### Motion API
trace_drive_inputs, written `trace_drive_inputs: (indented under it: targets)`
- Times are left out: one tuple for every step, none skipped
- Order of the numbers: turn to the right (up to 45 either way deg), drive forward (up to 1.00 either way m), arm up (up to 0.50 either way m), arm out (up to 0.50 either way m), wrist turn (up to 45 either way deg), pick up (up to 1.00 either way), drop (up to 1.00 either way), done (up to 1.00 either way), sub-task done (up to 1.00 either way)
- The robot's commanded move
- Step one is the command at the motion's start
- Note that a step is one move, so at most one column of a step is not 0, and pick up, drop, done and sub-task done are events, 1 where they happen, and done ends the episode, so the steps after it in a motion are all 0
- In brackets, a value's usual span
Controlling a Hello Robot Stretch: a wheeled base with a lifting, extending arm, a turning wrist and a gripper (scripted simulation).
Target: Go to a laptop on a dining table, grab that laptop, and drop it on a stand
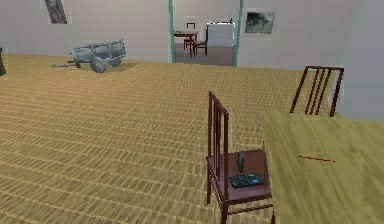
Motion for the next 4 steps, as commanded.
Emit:
trace_drive_inputs:
  targets:
    - [0.0,0.00,0.00,0.00,-45.0,0.00,0.00,0.00,0.00]
    - [0.0,0.00,0.00,0.00,-45.0,0.00,0.00,0.00,0.00]
    - [0.0,0.00,0.00,0.00,-15.0,0.00,0.00,0.00,0.00]
    - [0.0,0.00,0.00,-0.46,0.0,0.00,0.00,0.00,0.00]
